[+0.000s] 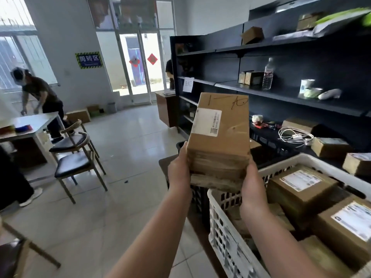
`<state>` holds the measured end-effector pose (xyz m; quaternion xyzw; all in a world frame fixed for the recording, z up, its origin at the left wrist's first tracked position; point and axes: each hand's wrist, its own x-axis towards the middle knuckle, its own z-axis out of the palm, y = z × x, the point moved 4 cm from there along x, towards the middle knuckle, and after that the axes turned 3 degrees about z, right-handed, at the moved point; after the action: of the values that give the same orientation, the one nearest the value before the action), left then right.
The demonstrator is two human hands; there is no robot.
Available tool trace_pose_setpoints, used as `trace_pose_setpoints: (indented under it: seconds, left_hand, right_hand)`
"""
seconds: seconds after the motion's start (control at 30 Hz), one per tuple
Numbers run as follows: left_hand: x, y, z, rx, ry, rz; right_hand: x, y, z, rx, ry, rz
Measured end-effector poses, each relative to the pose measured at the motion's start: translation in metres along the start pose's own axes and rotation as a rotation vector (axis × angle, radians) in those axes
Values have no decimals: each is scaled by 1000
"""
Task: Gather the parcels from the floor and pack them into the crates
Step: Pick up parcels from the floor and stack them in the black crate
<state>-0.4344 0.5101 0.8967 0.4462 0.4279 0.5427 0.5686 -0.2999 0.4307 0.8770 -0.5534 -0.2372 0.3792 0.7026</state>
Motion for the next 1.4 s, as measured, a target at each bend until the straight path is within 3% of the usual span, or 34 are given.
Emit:
trace_pose_setpoints:
  seconds: [0.23, 0.33, 0.53, 0.73, 0.93, 1.1, 1.4]
  left_hand:
    - [114, -12, -6, -49, -221, -146]
    - [168, -19, 2, -33, -374, -186]
    - [199, -38, 34, 1, -460, -333]
    - [249, -75, 100, 73, -660, -313]
    - [280, -97, 157, 118, -724, -488]
    - [286, -125, 194, 135, -796, -627]
    - [303, -155, 231, 226, -1066, -668]
  right_hand:
    - [51, 21, 65, 38, 176, -69]
    - [86, 36, 89, 36, 338, -44]
    - [121, 41, 78, 47, 460, -18]
    - [185, 54, 53, 60, 643, 14]
    - [233, 54, 26, 40, 790, 27]
    - [241, 48, 8, 79, 950, 16]
    - [257, 50, -10, 6, 1253, 128]
